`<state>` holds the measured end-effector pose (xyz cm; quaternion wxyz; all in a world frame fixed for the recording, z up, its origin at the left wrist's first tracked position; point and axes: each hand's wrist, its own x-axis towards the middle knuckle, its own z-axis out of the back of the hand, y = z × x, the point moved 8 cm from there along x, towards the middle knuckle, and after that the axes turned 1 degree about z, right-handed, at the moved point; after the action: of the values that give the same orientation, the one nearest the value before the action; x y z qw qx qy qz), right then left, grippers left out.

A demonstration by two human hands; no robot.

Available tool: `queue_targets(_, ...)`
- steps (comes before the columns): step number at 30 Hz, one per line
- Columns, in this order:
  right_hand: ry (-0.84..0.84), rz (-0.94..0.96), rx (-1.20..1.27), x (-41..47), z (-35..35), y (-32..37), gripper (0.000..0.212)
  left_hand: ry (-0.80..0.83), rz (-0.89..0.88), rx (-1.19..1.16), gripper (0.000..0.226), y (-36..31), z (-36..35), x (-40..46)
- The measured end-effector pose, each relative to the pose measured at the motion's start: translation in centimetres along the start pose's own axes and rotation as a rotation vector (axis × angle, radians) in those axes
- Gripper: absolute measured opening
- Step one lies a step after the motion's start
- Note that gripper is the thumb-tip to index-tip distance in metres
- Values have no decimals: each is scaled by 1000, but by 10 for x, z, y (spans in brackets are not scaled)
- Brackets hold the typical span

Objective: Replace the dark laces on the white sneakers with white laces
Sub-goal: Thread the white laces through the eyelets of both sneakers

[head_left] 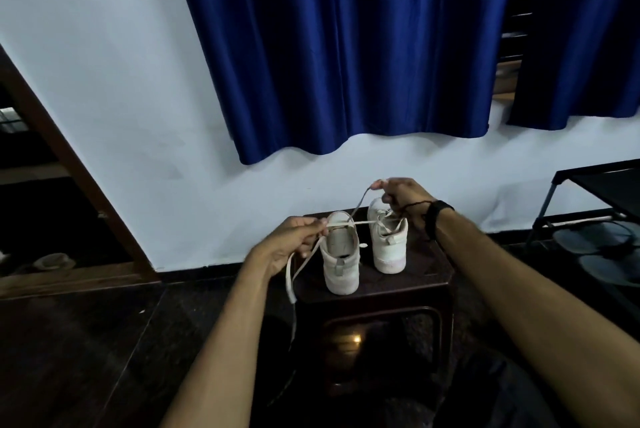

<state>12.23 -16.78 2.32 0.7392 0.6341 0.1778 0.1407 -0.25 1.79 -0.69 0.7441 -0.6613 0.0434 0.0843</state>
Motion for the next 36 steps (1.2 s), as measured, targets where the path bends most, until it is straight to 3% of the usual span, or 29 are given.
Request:
queue_targets(3, 18, -11, -283, 3, 4, -20, 29, -43, 27, 169, 26, 2, 18, -8)
queue_targets(5, 92, 23, -786, 2, -3, -26, 26, -88, 25, 260, 26, -1, 25, -8)
queue_targets(7, -38, 29, -1255, -5, -4, -27, 35, -182, 2, 321, 24, -6, 30, -4)
queue_targets(8, -134, 72, -1338, -11, -7, -22, 44, -229, -16, 340, 23, -10, 30, -1)
queue_targets(9, -155, 154, -1326, -15, -19, -16, 58, -246, -45, 359, 23, -13, 26, 3)
queue_targets(10, -63, 216, -1197, -16, -34, -13, 72, -241, -73, 363, 22, -18, 19, 7)
queue_targets(11, 115, 204, -896, -17, -53, -14, 81, -222, -89, 369, 22, -19, 12, 13)
queue_targets(12, 298, 147, -557, -19, -73, -16, 79, -210, -104, 364, 23, -20, 4, 17)
queue_targets(14, 523, 68, -220, -29, -102, -23, 44, -219, -118, 372, 28, -16, 2, 28)
queue_targets(16, 483, 124, -231, -23, -99, -28, 9, -244, -80, 410, 37, -9, 10, 32)
queue_targets(20, 336, 235, -311, -4, -72, -50, 25, -131, -57, 348, 23, 11, 17, 31)
queue_targets(23, 272, 233, -735, -2, -77, -64, 18, -131, -89, 339, 14, 20, 11, 39)
queue_targets(24, 273, 258, -786, -3, -84, -62, 34, -137, -90, 374, 12, 20, 7, 44)
queue_targets(25, 336, 262, -666, -3, -92, -61, 43, -152, -88, 416, 13, 20, 4, 48)
queue_targets(26, 426, 221, -458, -3, -101, -62, 40, -181, -82, 449, 15, 19, 3, 52)
queue_targets(28, 512, 169, -275, 3, -109, -69, 29, -263, -86, 466, 20, 17, 7, 58)
queue_targets(30, 392, 135, -312, 19, -97, -78, 24, -346, -80, 409, 26, 20, 22, 62)
queue_targets(34, -4, 232, -472, 44, -61, -74, 25, -514, 60, 160, 29, 42, 46, 70)
queue_targets(36, -75, 240, -488, 54, -61, -62, 28, -571, 134, 204, 32, 53, 46, 77)
